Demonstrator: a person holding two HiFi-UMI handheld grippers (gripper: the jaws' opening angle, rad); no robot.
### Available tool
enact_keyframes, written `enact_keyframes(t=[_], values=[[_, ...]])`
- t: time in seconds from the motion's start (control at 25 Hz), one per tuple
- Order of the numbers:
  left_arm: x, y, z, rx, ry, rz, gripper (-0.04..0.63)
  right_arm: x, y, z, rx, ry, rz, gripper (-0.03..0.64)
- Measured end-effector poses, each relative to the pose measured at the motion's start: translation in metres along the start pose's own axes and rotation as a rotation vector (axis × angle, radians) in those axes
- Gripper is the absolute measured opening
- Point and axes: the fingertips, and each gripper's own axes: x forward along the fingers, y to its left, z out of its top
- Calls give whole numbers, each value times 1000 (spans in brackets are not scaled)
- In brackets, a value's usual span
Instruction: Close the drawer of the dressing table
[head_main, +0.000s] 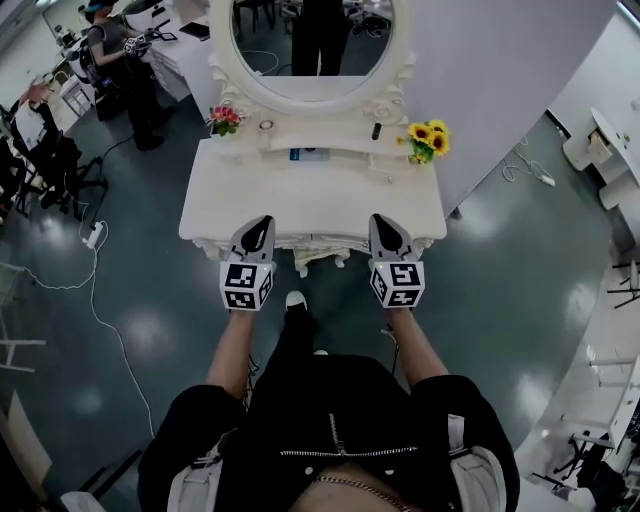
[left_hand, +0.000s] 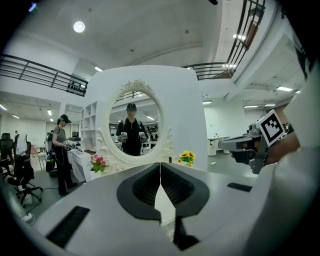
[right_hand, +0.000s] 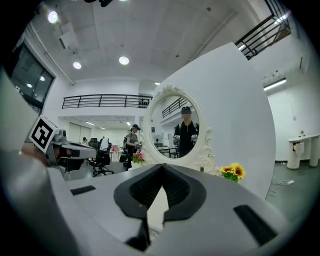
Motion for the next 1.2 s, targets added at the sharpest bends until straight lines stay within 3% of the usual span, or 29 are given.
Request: enact_keyframes(t=[0.64,1.2], values=[[208,113,34,27,-28,-87,21,200,-75,29,-11,1,-88,5],[267,120,43,0,-29,-79,21,245,-115,34,-18,13,-67,5]])
